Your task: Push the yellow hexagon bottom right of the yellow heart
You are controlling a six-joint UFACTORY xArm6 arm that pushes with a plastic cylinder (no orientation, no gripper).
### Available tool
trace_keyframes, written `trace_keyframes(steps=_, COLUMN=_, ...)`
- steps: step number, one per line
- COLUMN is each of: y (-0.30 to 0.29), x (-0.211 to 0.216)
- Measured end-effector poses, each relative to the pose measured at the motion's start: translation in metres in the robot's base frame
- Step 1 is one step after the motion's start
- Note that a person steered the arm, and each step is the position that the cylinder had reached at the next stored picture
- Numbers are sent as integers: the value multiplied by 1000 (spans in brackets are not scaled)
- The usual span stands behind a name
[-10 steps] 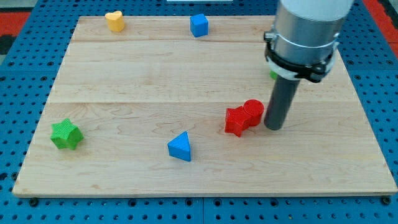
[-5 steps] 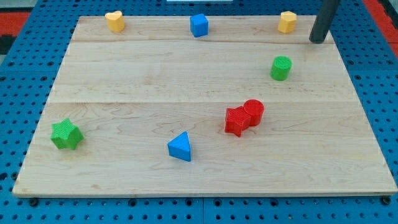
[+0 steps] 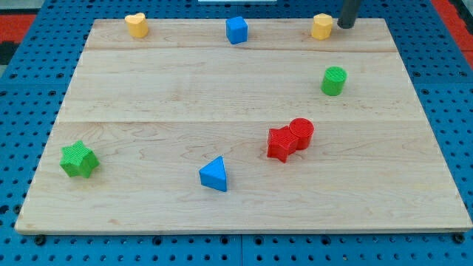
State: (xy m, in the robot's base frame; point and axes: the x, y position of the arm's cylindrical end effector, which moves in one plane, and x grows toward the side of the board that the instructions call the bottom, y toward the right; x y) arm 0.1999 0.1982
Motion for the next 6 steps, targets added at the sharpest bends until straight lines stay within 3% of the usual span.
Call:
trace_keyframes(steps=2, y=-109, x=27)
trace_keyframes(steps=4, y=-197, x=85)
trace_keyframes(steps=6, y=-316, x=57)
